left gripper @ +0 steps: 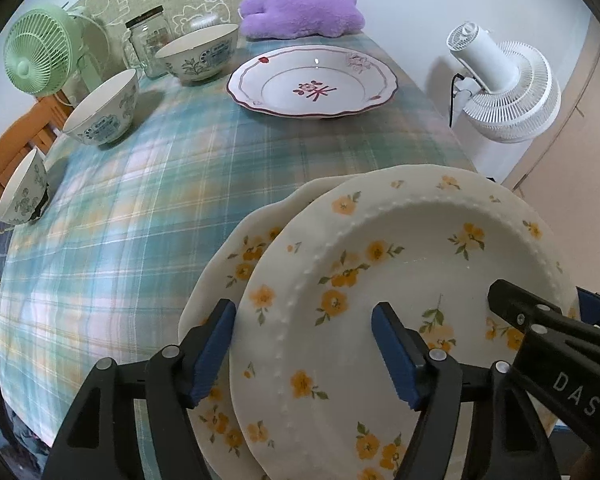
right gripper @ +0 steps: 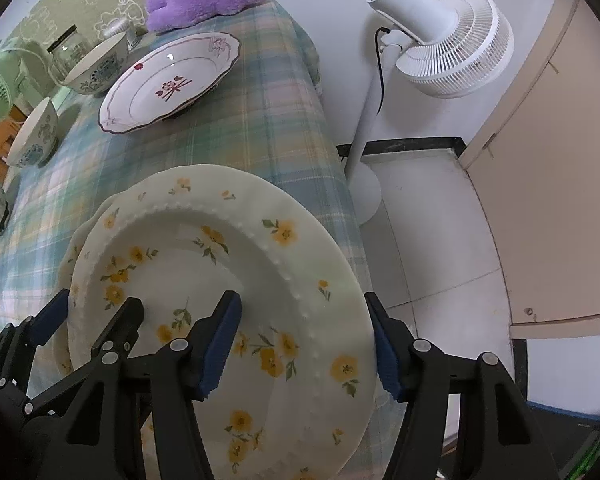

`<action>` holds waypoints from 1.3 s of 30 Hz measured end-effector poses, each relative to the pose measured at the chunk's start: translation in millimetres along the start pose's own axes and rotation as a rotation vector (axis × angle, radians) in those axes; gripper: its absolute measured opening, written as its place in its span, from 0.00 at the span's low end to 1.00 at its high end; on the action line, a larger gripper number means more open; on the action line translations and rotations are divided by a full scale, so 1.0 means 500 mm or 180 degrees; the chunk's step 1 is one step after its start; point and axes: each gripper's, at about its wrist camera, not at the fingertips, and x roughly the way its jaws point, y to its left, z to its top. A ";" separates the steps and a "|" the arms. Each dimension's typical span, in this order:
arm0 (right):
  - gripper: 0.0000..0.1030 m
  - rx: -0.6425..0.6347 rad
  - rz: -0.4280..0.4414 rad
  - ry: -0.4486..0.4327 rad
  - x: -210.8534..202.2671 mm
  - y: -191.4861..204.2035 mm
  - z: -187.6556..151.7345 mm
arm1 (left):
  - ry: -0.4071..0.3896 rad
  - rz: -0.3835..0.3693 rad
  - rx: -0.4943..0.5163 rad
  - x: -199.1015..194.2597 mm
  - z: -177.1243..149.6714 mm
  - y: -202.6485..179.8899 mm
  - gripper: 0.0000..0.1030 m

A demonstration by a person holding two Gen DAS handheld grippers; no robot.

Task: Organize plates and bowls
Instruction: 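Lower the beaded-rim plate onto the scalloped plate and open both grippers, then move both grippers to the red-rimmed white plate and close on its rim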

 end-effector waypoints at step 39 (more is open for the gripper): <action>0.64 0.0001 0.0069 -0.0685 -0.182 0.135 -0.013 | -0.0485 -0.0456 0.0073 -0.164 0.041 0.138 0.83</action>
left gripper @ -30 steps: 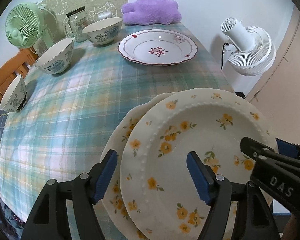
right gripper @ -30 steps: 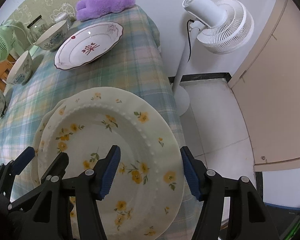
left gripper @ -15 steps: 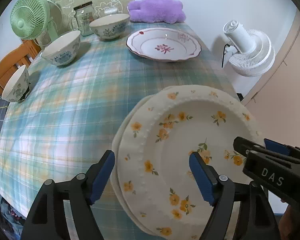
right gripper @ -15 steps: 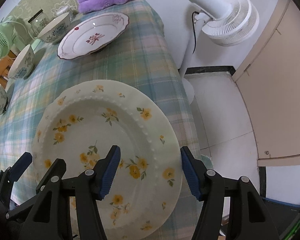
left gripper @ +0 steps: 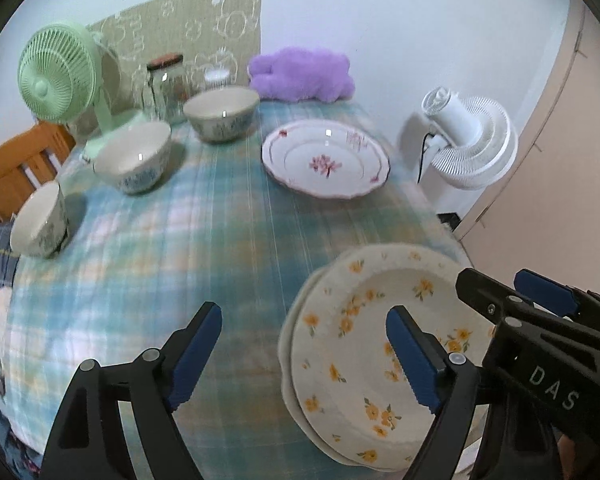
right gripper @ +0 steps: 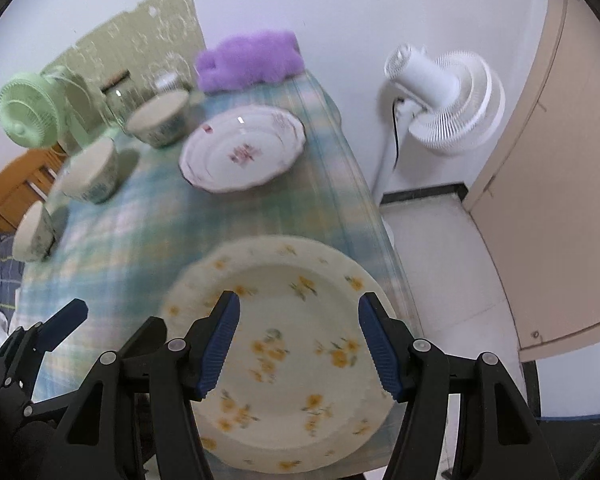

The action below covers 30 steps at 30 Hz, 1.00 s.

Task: Organize plates and bowls
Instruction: 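Move both grippers to the red-rimmed white plate and close on its rim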

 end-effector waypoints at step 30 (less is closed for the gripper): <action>0.66 -0.0058 0.0197 -0.0567 0.138 0.002 0.324 | -0.0458 0.0360 -0.0249 0.177 0.299 -0.007 0.83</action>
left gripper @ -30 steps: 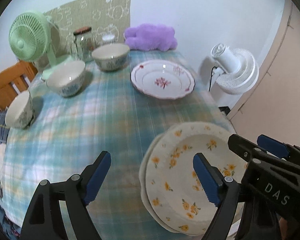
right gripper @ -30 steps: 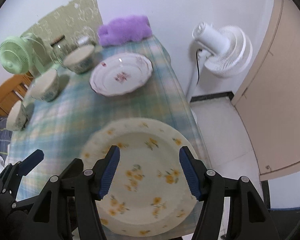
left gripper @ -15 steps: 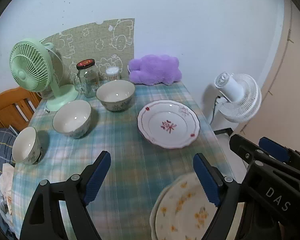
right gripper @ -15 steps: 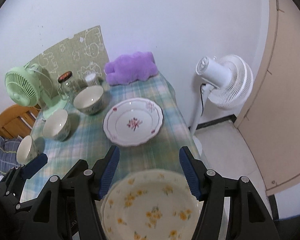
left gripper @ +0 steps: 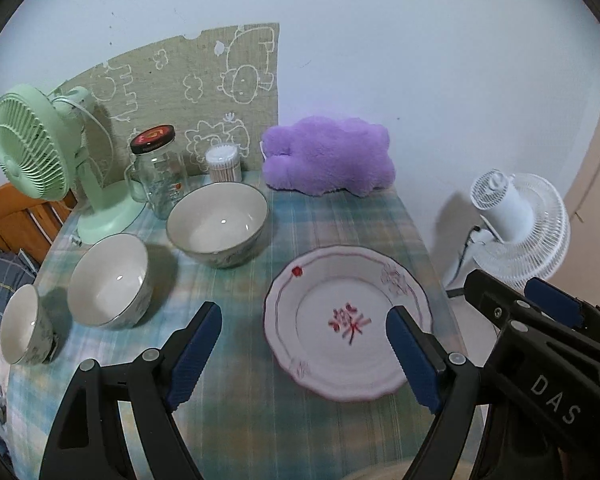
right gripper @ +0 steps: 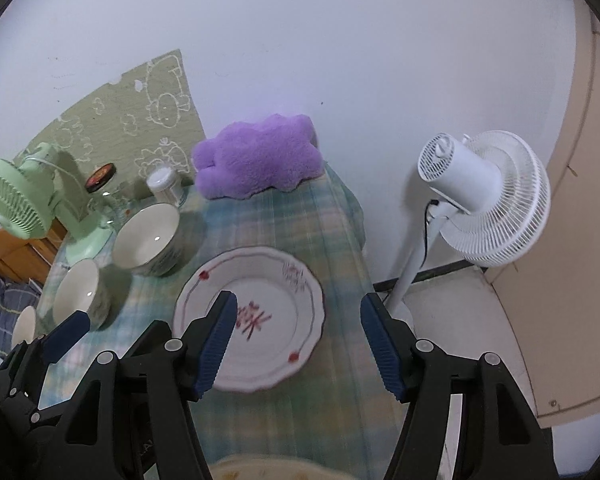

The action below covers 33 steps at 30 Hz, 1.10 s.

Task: Organize plates and bowls
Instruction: 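Move both grippers to the red-rimmed white plate and close on its rim, then lift the red-rimmed plate with both grippers and carry it toward the stack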

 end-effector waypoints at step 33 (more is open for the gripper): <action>0.57 -0.0128 -0.0007 0.0684 0.333 0.001 0.005 | 0.0575 0.0074 -0.0098 0.290 -0.022 0.002 0.66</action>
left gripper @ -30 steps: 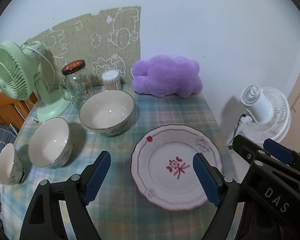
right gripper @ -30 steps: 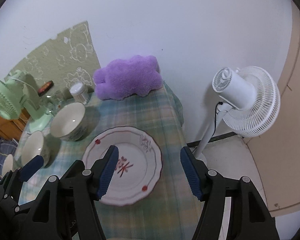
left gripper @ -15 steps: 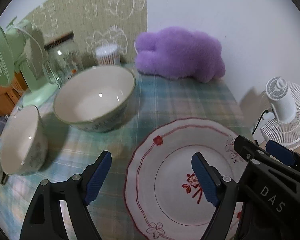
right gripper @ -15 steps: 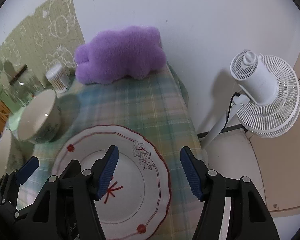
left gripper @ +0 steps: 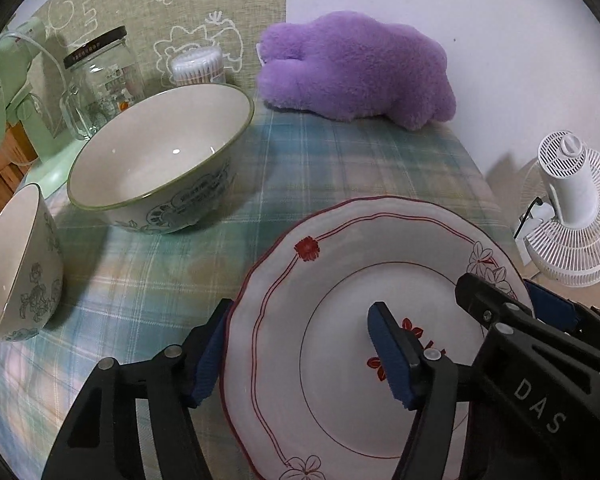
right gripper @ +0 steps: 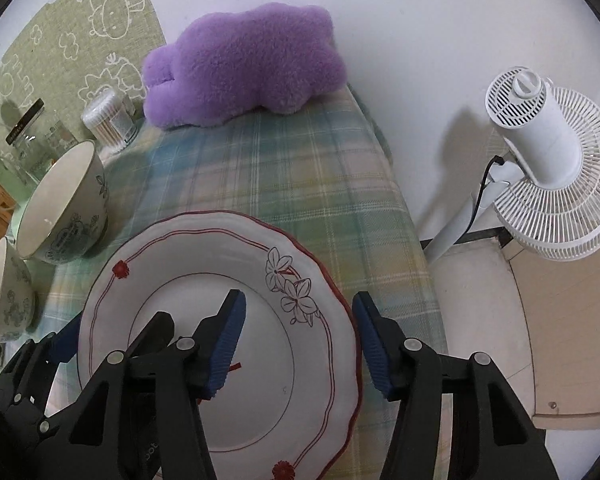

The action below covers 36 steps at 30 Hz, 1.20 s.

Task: Organize plates and bowls
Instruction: 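Lift the red-rimmed plate with both grippers and carry it toward the stack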

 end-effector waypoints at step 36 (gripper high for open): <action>0.53 -0.0157 -0.0150 0.0033 -0.038 0.072 -0.058 | 0.0056 0.0028 0.0026 -0.064 -0.048 0.061 0.64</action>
